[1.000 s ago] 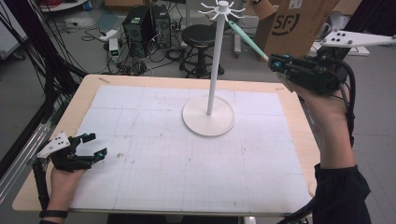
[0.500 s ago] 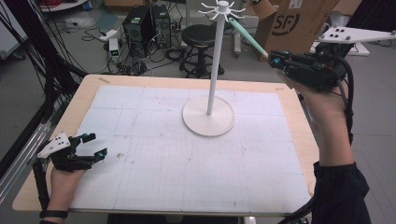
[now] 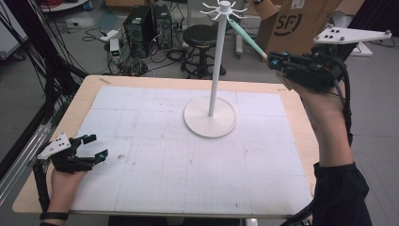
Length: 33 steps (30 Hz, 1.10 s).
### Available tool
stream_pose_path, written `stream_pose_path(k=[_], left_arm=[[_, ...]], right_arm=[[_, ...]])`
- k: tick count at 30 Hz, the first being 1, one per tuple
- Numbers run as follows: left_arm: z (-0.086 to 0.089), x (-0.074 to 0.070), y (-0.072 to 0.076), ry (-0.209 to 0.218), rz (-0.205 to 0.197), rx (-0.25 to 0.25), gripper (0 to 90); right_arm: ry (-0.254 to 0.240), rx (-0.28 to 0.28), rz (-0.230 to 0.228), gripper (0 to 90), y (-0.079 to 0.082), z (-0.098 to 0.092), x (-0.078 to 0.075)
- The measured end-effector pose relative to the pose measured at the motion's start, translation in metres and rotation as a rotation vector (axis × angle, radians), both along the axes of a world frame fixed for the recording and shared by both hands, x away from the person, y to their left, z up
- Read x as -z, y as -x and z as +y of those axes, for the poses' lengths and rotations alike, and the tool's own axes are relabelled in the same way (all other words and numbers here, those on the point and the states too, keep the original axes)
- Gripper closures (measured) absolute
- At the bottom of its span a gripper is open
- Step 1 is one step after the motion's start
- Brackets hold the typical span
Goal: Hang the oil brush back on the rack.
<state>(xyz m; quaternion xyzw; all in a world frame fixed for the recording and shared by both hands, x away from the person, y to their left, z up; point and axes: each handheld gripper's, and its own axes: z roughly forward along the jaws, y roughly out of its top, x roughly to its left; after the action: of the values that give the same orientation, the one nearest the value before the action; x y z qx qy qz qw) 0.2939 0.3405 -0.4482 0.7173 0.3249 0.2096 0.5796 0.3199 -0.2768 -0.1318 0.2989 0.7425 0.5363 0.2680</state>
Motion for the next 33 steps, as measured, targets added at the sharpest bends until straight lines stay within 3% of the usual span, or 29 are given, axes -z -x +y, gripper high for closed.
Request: stream_pose_path(k=[23,29,33], left_arm=[[0.000,0.000,0.000,-0.002,0.000,0.000,15.8],[0.000,0.000,0.000,-0.003,0.001,0.002,15.8],[0.000,0.000,0.000,-0.004,0.000,0.004,15.7]], right_arm=[[0.042,0.055,0.065,80.0,-0.020,0.003,0.013],[0.032,0.029,0.073,57.4,-0.022,0.003,0.026],[0.009,-0.009,0.087,47.3,-0.017,-0.001,0.048]])
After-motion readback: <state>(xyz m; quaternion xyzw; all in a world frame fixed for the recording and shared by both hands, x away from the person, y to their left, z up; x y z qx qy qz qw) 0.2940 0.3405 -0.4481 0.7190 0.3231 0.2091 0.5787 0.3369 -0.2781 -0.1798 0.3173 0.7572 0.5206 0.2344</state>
